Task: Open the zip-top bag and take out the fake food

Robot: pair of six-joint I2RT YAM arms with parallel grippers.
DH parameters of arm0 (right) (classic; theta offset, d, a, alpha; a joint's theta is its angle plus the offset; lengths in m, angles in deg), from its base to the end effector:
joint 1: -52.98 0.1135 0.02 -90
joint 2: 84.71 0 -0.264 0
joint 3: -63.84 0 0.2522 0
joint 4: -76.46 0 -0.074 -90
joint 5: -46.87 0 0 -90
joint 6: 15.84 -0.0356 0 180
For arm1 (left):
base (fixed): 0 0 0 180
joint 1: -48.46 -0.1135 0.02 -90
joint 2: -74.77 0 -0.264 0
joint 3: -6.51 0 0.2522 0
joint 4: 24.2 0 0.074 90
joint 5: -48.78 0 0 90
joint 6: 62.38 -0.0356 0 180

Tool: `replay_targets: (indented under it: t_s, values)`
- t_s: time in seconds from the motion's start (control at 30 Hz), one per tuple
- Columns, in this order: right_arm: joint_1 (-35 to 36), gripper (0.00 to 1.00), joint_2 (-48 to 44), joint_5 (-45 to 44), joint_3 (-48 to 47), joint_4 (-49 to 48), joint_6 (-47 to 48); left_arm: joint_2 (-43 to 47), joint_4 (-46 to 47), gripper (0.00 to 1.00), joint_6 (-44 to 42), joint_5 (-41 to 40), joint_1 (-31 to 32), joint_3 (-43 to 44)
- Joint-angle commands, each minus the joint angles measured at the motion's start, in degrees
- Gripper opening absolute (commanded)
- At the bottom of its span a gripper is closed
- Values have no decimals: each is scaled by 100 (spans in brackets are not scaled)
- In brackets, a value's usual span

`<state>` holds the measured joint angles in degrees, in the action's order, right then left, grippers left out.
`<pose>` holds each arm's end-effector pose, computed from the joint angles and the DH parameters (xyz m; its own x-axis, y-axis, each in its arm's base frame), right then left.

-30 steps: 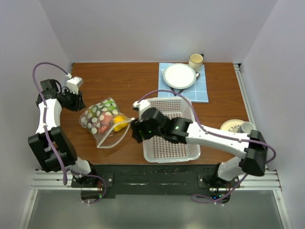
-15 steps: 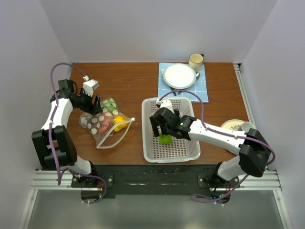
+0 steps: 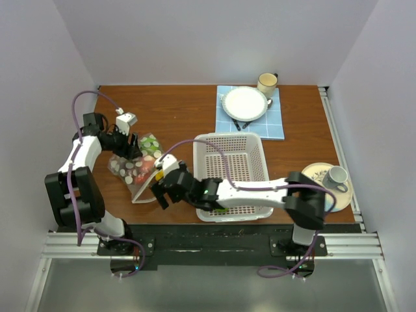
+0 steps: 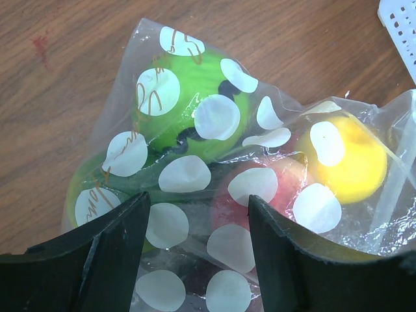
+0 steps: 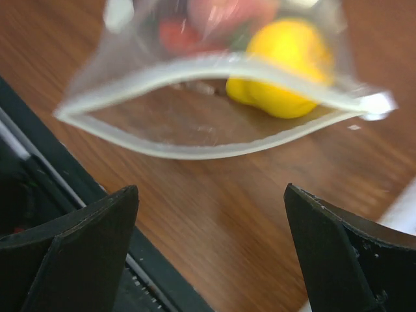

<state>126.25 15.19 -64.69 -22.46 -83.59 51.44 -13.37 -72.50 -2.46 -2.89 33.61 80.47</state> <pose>0.1276 0.3791 0.2551 -0.4567 -0.2715 -0.8472 -0.6788 0.7219 0.1346 0.2986 0.0563 0.2252 -0.7037 0.2202 -0.6755 0.4954 0.8336 -0.2444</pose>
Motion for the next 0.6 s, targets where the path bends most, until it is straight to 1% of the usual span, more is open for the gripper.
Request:
replay_targets:
  t_s: [0.0,0.07,0.3,0.43,0.57]
  values:
    - [82,99,670,-76,-94,-970,435,34,-148,67,-146,88,-18,105]
    - [82,99,942,-224,-191,-1207,470,34,-175,66,-199,52,-18,167]
    - [82,99,1549,-725,-910,-1437,769,69,-158,65,-471,-167,-18,27]
    - [82,99,1568,-587,-1245,-1349,778,77,-79,64,-630,-352,-18,-184]
    - [99,99,1375,-525,-1175,-1271,725,25,79,64,-683,-414,0,-387]
